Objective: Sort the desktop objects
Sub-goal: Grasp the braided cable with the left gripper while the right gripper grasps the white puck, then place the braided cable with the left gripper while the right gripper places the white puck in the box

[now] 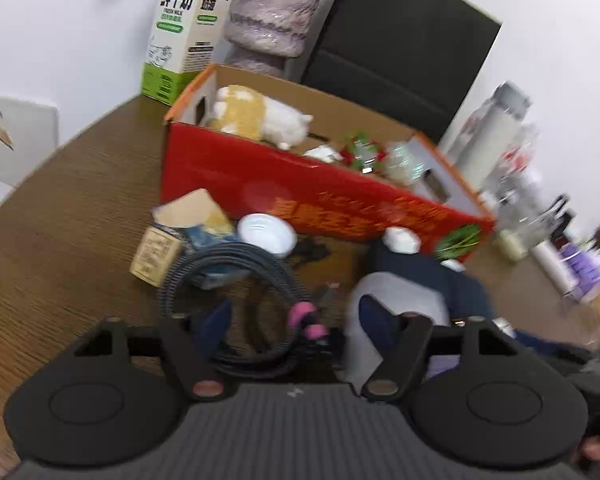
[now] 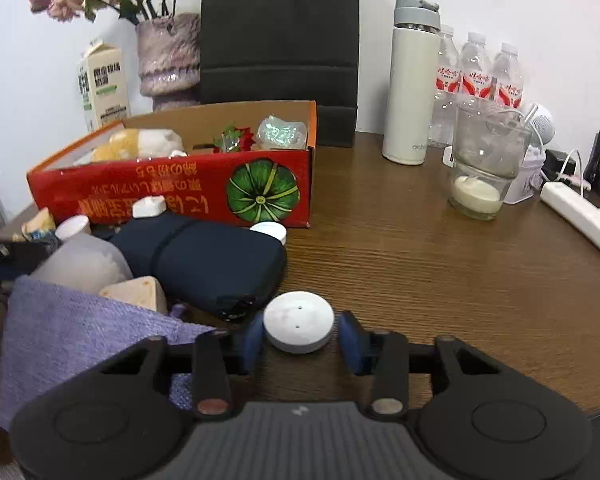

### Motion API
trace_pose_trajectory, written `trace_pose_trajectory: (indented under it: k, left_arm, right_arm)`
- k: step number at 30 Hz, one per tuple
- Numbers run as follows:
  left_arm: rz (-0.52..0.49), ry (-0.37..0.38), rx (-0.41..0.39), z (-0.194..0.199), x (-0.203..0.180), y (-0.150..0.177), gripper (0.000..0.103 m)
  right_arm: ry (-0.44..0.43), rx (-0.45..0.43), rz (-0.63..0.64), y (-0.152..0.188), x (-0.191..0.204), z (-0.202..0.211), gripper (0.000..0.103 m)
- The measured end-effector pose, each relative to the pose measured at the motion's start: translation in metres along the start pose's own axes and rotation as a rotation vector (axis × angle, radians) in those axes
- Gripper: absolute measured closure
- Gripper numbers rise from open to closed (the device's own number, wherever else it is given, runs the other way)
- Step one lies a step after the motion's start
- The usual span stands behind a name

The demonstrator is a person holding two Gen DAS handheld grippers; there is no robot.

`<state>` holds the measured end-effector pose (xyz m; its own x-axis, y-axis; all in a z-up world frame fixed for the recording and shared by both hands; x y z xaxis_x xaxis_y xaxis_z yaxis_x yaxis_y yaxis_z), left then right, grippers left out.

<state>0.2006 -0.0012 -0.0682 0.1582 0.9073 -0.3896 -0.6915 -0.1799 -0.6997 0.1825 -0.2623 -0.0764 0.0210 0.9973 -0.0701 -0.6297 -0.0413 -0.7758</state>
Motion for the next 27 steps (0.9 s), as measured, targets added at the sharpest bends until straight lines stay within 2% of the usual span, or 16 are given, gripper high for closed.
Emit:
trace_pose_trajectory:
  k: [1,3,7,8,11,13,16,19,21,24,27]
  left_arm:
    - [-0.003,-0.015,0.012,-0.003,0.002,0.001,0.043]
    - [-0.023,-0.010,0.006,-0.006,0.000,0.000,0.044]
    - [-0.187,-0.076,0.041,-0.014,-0.016,0.005,0.048]
    - [-0.217,-0.078,0.050,-0.014,-0.020,0.007,0.059]
    - [-0.200,-0.037,0.069,-0.012,-0.024,0.010,0.082]
    - [-0.220,-0.045,0.059,-0.005,-0.029,0.013,0.085]
    - [-0.232,-0.031,0.055,0.008,-0.035,0.019,0.085]
    - [-0.210,0.010,-0.007,0.035,-0.041,0.013,0.085]
    - [-0.187,0.037,-0.082,0.062,-0.044,-0.001,0.085]
    - [-0.162,0.081,-0.192,0.098,-0.048,-0.030,0.085]
    - [-0.170,0.132,-0.261,0.119,-0.055,-0.069,0.085]
  right_arm:
    - [0.003,-0.004,0.007,0.000,0.001,0.000,0.066]
    - [-0.005,-0.013,0.007,0.000,0.002,0.001,0.066]
    - [-0.008,-0.026,-0.003,0.003,0.003,0.004,0.066]
    - [-0.009,-0.027,-0.009,0.003,0.003,0.006,0.066]
    - [-0.020,-0.052,-0.031,0.003,0.002,0.012,0.066]
    - [-0.029,-0.077,-0.048,0.000,0.001,0.020,0.066]
    - [0.013,-0.123,-0.062,-0.005,-0.003,0.044,0.066]
    - [-0.015,-0.168,-0.114,-0.012,-0.006,0.073,0.066]
    - [-0.025,-0.205,-0.134,-0.020,-0.009,0.091,0.066]
    - [-0.039,-0.274,-0.165,-0.043,-0.013,0.119,0.066]
    - [-0.074,-0.336,-0.157,-0.075,-0.011,0.139,0.066]
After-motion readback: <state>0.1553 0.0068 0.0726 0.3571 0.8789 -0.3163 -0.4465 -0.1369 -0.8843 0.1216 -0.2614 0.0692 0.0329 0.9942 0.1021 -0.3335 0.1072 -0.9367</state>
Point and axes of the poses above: each gripper's, at about its wrist camera, not at the fingertips, and z roughly against the way its jaws point, x to its left, y to its underside, the point moved 10 cm from there along -z, roughly the way its jaws point, and after that the axes turned 8 degrees about y, right-handed, at the moved point
